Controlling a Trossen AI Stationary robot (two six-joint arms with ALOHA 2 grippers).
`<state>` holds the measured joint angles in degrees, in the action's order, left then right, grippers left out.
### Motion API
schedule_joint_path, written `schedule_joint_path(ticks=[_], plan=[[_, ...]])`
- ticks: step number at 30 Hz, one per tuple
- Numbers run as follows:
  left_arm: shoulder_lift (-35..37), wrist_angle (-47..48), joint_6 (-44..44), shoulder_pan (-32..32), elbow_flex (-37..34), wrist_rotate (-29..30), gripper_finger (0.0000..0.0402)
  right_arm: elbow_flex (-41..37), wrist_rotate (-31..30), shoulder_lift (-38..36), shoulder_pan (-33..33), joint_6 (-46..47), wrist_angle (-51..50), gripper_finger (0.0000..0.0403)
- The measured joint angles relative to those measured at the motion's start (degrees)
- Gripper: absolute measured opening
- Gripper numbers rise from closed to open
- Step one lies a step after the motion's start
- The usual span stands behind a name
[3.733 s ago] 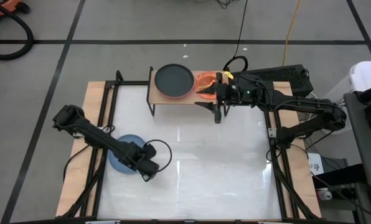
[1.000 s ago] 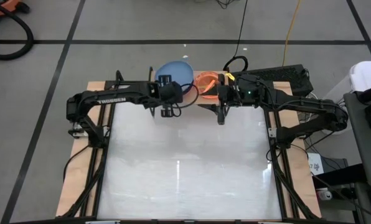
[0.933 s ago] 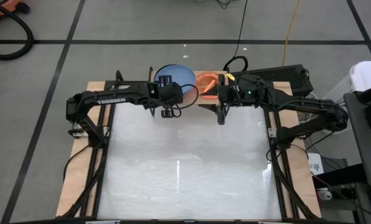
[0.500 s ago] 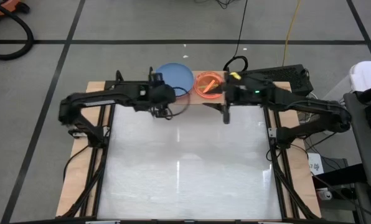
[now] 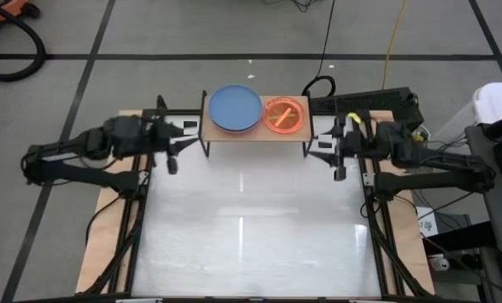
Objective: Place and stack plates onto a shelf
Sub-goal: Return to Home Position
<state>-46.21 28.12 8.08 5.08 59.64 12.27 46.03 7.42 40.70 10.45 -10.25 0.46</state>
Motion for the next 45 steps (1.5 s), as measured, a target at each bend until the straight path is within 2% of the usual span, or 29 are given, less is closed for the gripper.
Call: schedule_joint_path(ticks=[4,11,15,19,24,30,33,37,43,45], plan=[[9.90,-7.72,-0.25,-0.51,-10.42,-0.05,0.0061,-10.64,-0.09,-6.90,0.01,2.19,9.42,0.0180],[24.45,-12.64,-0.36,-0.72,-25.63,-0.35,0.0042,-22.10,-0.37,-17.71,0.01,3.85,9.53,0.0180],[32.01,-15.33,-2.18,-0.72,-32.88,-0.37,0.0042,-27.09,-4.28,-24.42,0.01,4.20,10.93,0.0176],[38.53,-16.03,-3.31,-0.72,-37.80,-0.41,0.0042,-30.40,-4.80,-30.92,0.03,3.65,10.59,0.0154],[45.15,-16.03,-3.31,-0.72,-41.94,-0.40,0.0042,-31.52,-5.68,-37.49,0.03,3.75,6.55,0.0108],[45.80,-16.33,-2.12,-0.72,-44.57,-0.45,0.0042,-31.62,-13.46,-40.62,0.03,2.99,-0.49,0.0034],[46.03,-17.99,-2.21,-0.72,-46.59,-1.04,0.0042,-31.72,-14.02,-40.43,0.03,1.03,-0.72,0.0006],[46.05,-25.06,-3.05,-0.72,-51.15,-6.35,0.0042,-34.39,-13.35,-40.60,0.03,0.55,2.38,0.0009],[46.05,-32.61,-6.24,-0.72,-58.64,-6.78,0.0042,-41.36,-13.23,-40.58,0.03,1.04,7.22,0.0001],[45.91,-32.08,-7.26,-0.72,-59.10,-6.87,0.0042,-43.46,-13.25,-40.53,0.03,1.85,9.73,0.0001]])
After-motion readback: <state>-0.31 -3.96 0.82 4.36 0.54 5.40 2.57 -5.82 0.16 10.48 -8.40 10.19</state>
